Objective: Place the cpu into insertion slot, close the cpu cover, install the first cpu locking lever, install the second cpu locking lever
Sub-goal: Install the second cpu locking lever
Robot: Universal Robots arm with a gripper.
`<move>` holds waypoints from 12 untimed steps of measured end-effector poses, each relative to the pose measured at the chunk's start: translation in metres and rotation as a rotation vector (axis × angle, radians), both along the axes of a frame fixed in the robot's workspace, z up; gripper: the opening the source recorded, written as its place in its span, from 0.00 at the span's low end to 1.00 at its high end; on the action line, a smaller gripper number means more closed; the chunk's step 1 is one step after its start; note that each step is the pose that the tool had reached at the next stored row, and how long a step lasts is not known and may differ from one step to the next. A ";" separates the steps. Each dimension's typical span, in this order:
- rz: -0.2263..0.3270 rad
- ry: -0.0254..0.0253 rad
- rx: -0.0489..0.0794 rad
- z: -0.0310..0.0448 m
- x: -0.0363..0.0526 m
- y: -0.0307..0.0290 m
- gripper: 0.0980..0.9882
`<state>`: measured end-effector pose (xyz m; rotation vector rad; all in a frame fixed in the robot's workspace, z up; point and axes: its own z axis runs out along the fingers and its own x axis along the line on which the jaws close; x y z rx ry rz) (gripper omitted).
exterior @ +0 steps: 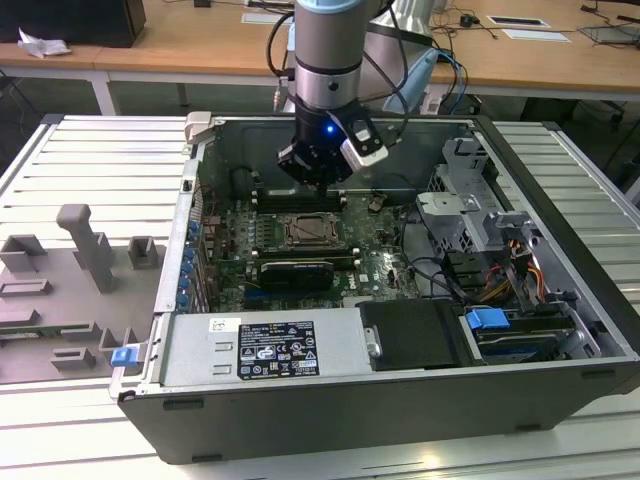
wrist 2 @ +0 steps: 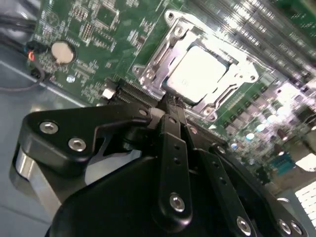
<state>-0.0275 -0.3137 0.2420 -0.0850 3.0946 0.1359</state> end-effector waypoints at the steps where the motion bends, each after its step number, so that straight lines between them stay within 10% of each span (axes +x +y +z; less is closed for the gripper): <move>1: 0.000 0.0000 0.000 -0.0002 -0.0005 -0.0077 0.01; 3: 0.000 0.0014 0.000 -0.0003 -0.0006 -0.0145 0.01; 5: 0.000 0.0179 0.000 -0.0006 -0.0006 -0.0232 0.01; 12: 0.001 0.0180 0.000 -0.0015 -0.0006 -0.0545 0.01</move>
